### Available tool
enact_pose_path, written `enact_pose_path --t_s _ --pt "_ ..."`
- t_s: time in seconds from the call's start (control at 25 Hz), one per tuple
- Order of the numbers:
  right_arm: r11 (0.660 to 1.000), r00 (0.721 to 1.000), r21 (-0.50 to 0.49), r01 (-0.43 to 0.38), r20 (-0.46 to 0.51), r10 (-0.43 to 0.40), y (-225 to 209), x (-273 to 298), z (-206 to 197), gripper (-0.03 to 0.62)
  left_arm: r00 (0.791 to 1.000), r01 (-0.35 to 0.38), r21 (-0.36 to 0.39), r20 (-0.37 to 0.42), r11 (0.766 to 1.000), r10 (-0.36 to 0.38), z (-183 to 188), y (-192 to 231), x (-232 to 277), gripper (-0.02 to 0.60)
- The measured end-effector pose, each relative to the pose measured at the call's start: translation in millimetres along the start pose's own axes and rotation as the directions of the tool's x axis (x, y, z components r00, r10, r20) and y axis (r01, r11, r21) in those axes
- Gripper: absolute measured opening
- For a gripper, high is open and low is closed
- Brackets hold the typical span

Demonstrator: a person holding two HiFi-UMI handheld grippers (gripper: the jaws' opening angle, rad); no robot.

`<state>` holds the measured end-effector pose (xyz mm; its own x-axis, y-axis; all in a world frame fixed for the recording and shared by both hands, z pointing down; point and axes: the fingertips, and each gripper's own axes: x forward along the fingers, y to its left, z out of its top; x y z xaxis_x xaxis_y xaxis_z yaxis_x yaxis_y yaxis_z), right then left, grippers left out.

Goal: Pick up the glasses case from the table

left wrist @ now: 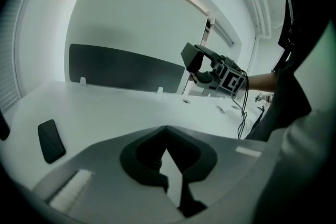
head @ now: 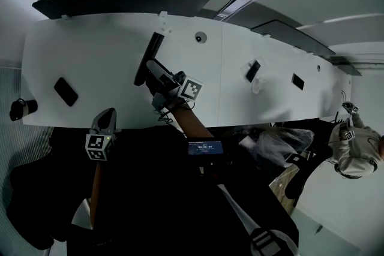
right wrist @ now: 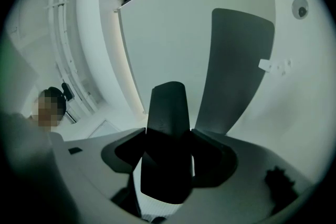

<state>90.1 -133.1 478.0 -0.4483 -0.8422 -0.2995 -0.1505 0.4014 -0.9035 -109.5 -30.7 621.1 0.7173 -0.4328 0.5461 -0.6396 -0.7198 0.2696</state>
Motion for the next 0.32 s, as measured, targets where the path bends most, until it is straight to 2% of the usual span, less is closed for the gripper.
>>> enact_pose_path --t_s 0.32 --pt "0.999 0.999 0.025 -0.024 0.026 0.024 2.4 -4.1 3.1 0.281 1.0 0.007 0.016 -0.012 1.0 -0.006 1.2 -1.2 1.0 0.008"
